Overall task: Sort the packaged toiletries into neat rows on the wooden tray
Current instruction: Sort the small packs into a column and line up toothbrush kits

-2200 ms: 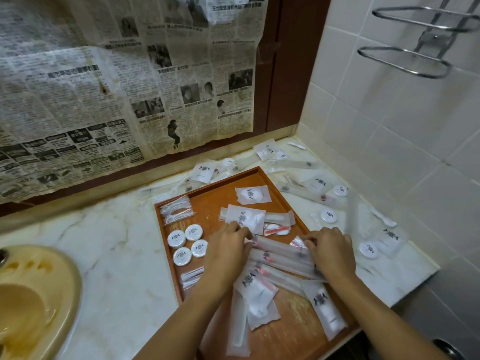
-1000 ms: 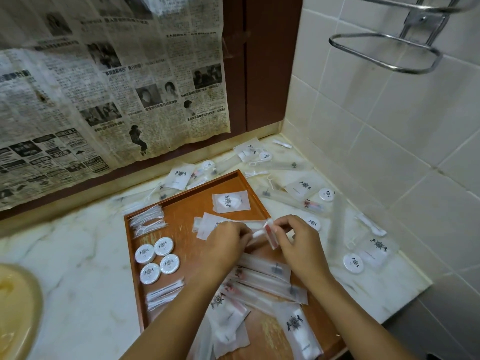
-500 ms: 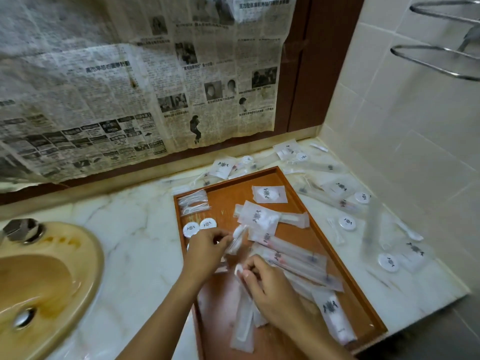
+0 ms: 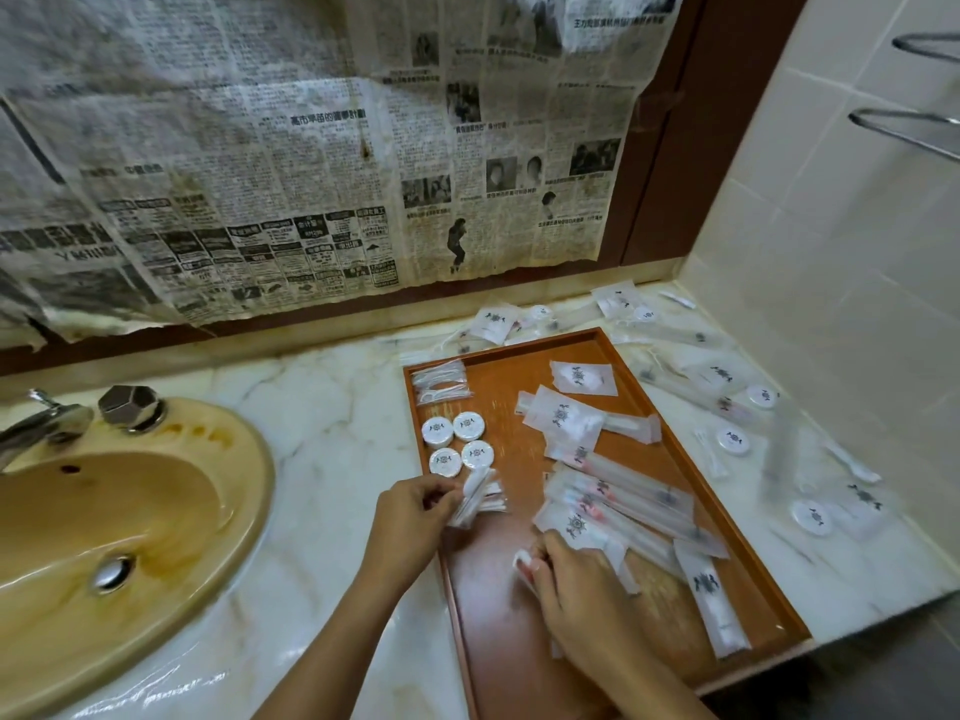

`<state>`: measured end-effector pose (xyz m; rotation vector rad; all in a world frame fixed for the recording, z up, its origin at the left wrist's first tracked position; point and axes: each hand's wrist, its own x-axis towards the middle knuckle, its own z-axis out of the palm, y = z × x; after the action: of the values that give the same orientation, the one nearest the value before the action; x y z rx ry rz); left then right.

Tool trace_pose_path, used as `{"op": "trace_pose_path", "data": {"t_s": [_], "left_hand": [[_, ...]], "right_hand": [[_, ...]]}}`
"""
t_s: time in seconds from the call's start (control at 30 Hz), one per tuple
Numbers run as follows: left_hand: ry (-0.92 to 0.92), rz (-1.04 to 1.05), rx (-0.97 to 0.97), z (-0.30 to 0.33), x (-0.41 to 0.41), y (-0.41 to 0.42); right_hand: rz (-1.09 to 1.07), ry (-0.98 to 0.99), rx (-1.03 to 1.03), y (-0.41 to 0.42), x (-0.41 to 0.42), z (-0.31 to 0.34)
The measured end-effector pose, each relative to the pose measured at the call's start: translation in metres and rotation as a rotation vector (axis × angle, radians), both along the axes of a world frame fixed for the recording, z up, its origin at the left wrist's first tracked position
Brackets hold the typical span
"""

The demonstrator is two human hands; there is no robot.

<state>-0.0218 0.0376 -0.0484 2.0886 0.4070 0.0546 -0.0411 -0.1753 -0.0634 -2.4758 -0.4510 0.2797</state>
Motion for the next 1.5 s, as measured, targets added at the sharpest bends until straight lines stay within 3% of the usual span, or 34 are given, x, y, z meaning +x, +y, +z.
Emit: {"op": "trace_pose_path", "data": {"t_s": [0.3,0.6,0.8,0.97,1.27,1.5], "left_hand": [[-0.052,-0.047,0.099,-0.003,-0.013,-0.005],[-0.291,-0.278,0.654,-0.025,-0.014,-0.015],[-0.271,-0.383,0.883,-0.039,-0.016,-0.023],[-0.226,-0.337,0.886,-0.048,-0.022,-0.025],[-0.266,-0.229,0.690,-0.052,-0.026,-0.019],[-0.208,-0.237,0.607,-0.050,-0.034,0.004]], "right_hand": [[-0.210,0.001,-0.155,-0.031,0.017,0.000],[-0.384,0.075,0.071,-0.032,0.025,0.023],[-0.420,0.151,0.220,-0.027,0.023,0.029],[-0.412,0.242,0.299,-0.018,0.022,0.028],[-0.419,0.407,0.409,0.010,0.012,0.020],[-0.387,0.419,0.371,0.030,0.003,0.013]]}}
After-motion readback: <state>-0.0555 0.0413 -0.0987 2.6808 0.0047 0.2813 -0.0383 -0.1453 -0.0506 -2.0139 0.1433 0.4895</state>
